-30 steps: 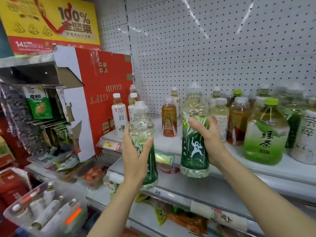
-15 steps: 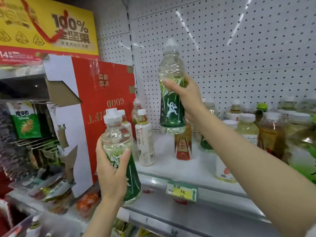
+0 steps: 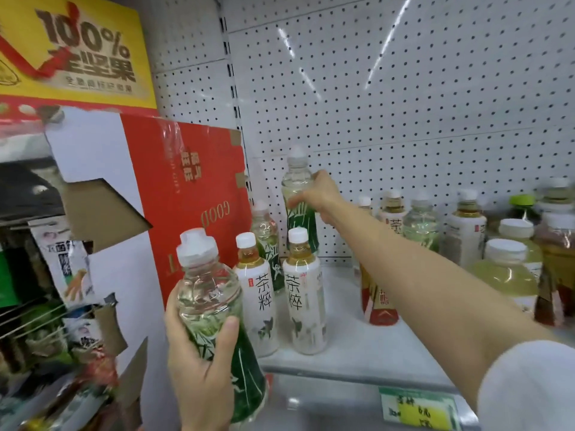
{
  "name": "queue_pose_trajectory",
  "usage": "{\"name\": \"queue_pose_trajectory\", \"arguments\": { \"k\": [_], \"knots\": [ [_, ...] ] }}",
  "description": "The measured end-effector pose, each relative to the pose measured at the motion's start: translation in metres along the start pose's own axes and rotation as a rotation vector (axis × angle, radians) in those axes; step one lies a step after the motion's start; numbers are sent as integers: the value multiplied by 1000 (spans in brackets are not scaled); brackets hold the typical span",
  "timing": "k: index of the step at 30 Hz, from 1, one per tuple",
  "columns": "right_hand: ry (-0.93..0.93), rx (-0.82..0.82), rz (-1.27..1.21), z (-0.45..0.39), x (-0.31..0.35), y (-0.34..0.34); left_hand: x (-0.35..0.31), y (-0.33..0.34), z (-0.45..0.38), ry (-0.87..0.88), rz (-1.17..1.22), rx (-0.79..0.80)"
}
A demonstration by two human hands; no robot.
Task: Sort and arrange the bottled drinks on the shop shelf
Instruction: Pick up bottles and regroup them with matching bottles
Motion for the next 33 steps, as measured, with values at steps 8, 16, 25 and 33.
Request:
{"name": "queue_pose_trajectory", "arguments": {
  "k": [8,16,25,33],
  "knots": [
    [120,82,206,7,-74,19,17,10,1,-41,4,37],
    [104,68,230,16,-97,28,13,13,-1,6,-2,10],
    [12,-27,170,34,-80,21,8,15,-2,21,36,1],
    [-343,-17,163,156,-67,14,2,24,1,64,81,-13]
  ]
}}
Point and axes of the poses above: each hand's wrist, its own z-axis away from the middle knuckle, its own y-axis out of the palm, x = y × z, the point moved 6 cm from there along -z, towards the middle knuckle, and after that the axes turned 9 degrees about -y, right-handed, at the moved point
